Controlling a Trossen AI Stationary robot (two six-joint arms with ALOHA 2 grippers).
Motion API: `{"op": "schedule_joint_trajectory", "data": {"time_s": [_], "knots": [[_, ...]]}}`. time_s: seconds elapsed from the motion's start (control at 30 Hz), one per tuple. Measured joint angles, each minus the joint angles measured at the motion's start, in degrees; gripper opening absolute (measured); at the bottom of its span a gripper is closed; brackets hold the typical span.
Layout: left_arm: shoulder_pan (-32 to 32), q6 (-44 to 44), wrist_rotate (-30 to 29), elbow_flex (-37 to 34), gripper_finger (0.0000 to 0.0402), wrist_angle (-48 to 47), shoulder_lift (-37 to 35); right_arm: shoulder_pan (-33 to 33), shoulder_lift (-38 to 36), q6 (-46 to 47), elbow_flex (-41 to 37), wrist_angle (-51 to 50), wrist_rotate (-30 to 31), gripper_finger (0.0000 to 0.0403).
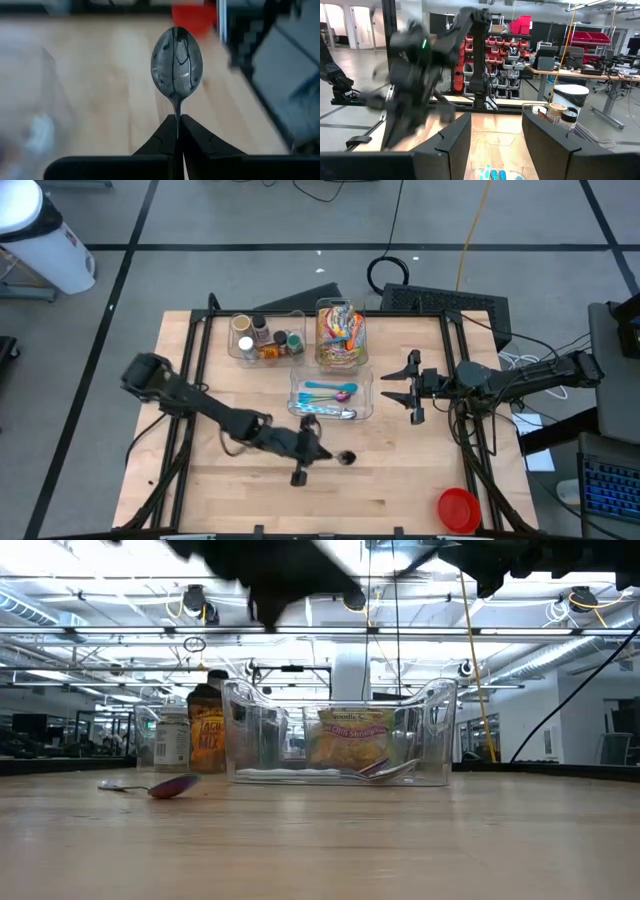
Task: Pick & Place Food Item
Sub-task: Put the black spoon into the bottom transparent container
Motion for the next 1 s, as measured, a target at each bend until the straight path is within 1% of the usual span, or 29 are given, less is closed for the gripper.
{"op": "schedule_joint_trajectory", "data": {"time_s": [0.1,0.2,0.3,0.37,0.5,0.6,0.7,0.77,0.87,1.0], "knots": [[0.3,2.4,-1.8,0.1,0.0013,-0.4,-5.8,0.0,0.0,0.0,0.0,-0.2,0.0,0.0169],[0.9,7.0,-1.7,0.1,0.0007,-2.3,-11.0,0.0,0.0,0.0,0.0,-0.2,0.0,0.0169],[2.5,11.1,-1.7,0.1,0.0012,-4.5,-16.3,0.0,0.0,0.0,0.0,-0.2,0.0,0.0169],[4.4,14.0,-1.7,0.1,0.0016,-6.9,-19.3,0.0,0.0,0.0,0.0,-0.2,0.0,0.0169],[10.3,17.9,-1.4,0.2,0.0007,-12.6,-23.0,0.0,0.0,0.0,0.0,-0.2,0.0,0.0169],[16.1,18.9,1.1,0.2,0.0011,-15.3,-23.4,0.0,0.0,-0.1,0.0,-0.2,0.0,0.0169],[21.6,19.0,6.0,0.2,0.0017,-16.2,-21.7,0.0,0.0,-0.2,0.0,-0.2,0.1,0.0169],[24.5,19.4,9.1,0.2,0.0012,-16.3,-20.1,0.0,0.0,-0.3,0.0,-0.2,0.1,0.0169],[27.6,20.3,12.6,0.2,0.0007,-14.0,-16.6,0.0,0.0,-0.8,0.0,-0.6,0.4,0.0169],[29.9,21.0,14.9,0.2,0.0019,-10.7,-11.3,-0.1,0.0,-1.6,0.0,-1.6,3.1,0.0169]]}}
